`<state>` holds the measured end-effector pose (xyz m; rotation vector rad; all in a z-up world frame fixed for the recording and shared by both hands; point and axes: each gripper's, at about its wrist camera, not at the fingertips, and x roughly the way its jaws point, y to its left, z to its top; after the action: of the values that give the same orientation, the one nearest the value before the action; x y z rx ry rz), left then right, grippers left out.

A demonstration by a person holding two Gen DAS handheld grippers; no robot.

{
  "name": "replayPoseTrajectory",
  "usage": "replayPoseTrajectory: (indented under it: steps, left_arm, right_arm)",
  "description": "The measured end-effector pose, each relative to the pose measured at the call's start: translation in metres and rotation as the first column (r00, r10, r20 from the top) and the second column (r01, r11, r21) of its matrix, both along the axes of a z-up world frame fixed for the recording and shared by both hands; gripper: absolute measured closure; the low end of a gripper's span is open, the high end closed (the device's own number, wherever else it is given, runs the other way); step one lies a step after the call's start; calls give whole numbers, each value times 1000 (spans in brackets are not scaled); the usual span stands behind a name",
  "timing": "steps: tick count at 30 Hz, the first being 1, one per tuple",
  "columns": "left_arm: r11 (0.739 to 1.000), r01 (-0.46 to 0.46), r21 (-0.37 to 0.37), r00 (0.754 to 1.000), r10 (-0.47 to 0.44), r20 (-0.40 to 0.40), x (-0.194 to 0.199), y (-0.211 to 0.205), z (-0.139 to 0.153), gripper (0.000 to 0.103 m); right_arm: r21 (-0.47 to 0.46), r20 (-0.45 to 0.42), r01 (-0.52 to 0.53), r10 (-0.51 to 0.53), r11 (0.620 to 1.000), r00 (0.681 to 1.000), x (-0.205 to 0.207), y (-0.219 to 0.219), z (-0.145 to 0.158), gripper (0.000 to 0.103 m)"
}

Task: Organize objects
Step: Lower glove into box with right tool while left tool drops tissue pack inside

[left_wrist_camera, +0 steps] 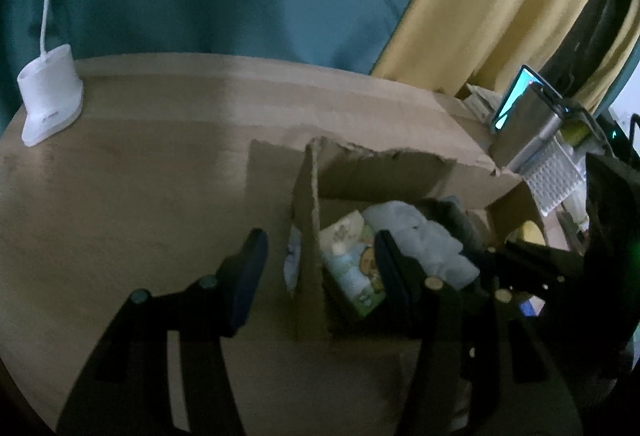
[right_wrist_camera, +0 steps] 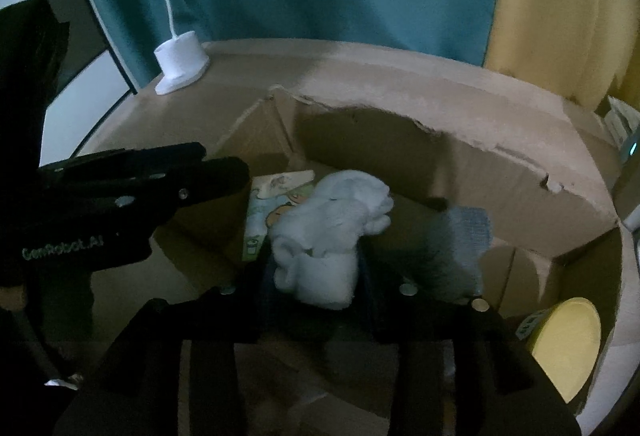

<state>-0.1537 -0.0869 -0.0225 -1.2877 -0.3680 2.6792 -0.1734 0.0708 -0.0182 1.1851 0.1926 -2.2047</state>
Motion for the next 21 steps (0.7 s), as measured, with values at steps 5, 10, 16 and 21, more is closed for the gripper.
replayPoseTrajectory:
  steps: [5, 10, 16, 21]
  left_arm:
    - [999, 44, 16, 999, -44, 9, -1, 11, -1, 46]
    - [999, 43, 18, 999, -43, 14, 3, 14, 2, 46]
    - [999, 37, 8, 999, -37, -4, 9, 17, 10, 46]
    - [1000, 31, -6, 999, -31, -22, 18, 17, 16, 46]
  right_arm:
    - [19, -3, 4, -4, 1000, 1000, 3, -1, 1, 54]
    - [22, -21, 6, -6, 1000, 1000, 9, 1, 6, 45]
    - [22, -48, 22, -21, 1000, 999, 16, 9, 13, 44]
    - [19, -69, 40, -39, 999, 997, 23, 17, 20, 43]
